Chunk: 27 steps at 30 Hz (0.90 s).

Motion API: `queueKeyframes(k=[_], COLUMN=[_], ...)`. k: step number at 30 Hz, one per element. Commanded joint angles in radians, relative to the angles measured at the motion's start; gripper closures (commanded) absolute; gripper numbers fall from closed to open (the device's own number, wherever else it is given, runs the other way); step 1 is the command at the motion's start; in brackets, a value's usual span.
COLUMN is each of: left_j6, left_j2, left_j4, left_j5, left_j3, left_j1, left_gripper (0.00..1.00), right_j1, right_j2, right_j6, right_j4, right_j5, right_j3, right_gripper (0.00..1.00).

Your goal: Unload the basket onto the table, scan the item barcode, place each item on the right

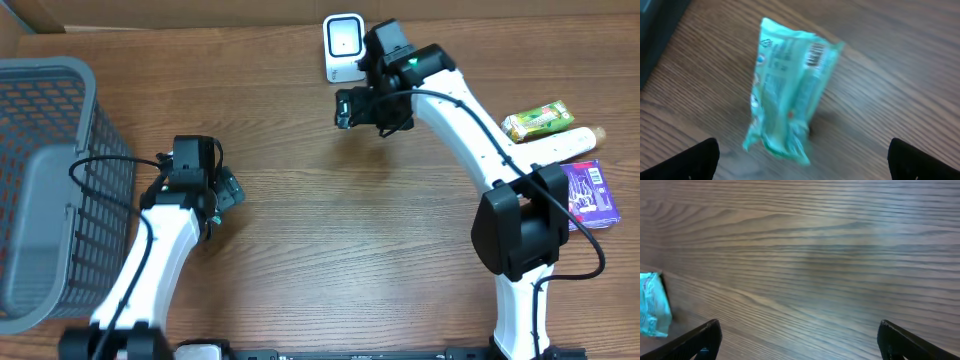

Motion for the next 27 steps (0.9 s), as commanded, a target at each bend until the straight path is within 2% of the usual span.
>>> queueKeyframes(k=[1,4,8,10,12,13,14,20,27], left_j6=[-0.013,0.035,0.112,0.117,0.117,0.117,0.117,0.126,0.173], left_j2=[0.094,0.155,0.215,0.240,0.259,0.266,0.271,0.282,0.282], left_j4=[0.039,0.101,0.184,0.203,0.205,0.202,0.202,0.204,0.274], left_j5=[-0.077,-0.076,-0.076,-0.076,-0.068,-0.056,-0.039,0.054,0.253], left_j3=[0.016,0.016,0.016,0.016,0.016,0.016,0.016,0.016,0.019], left_j1=[0.025,0.030,0.030,0.030,0.030,0.027,0.026,-0.009,-0.113], left_gripper=[0.07,0.14,0.36,0.41,0.60,0.82,0.96,0.96,0.96], right_j1=[0.002,0.002,0.002,0.002,0.002,0.002,0.002,0.000,-0.034], right_j2=[-0.046,-0.046,-0.046,-0.046,-0.046,-0.046,-0.046,-0.046,-0.046], right_j6=[-0.029,-0.031,-0.031,-0.031,-0.031,-0.031,-0.031,-0.054,-0.053], right_j4=[-0.007,-0.014,-0.016,-0.016,-0.019,-0.019,-0.019,-0.024,-0.026], right_j5=[0.006,0.006,0.006,0.006,0.010,0.010,0.010,0.014,0.028], right_j3=[0.016,0.016,0.016,0.016,0.016,0.016,0.016,0.016,0.016], right_gripper=[0.00,0.00,0.00,0.00,0.00,0.00,0.00,0.00,0.00])
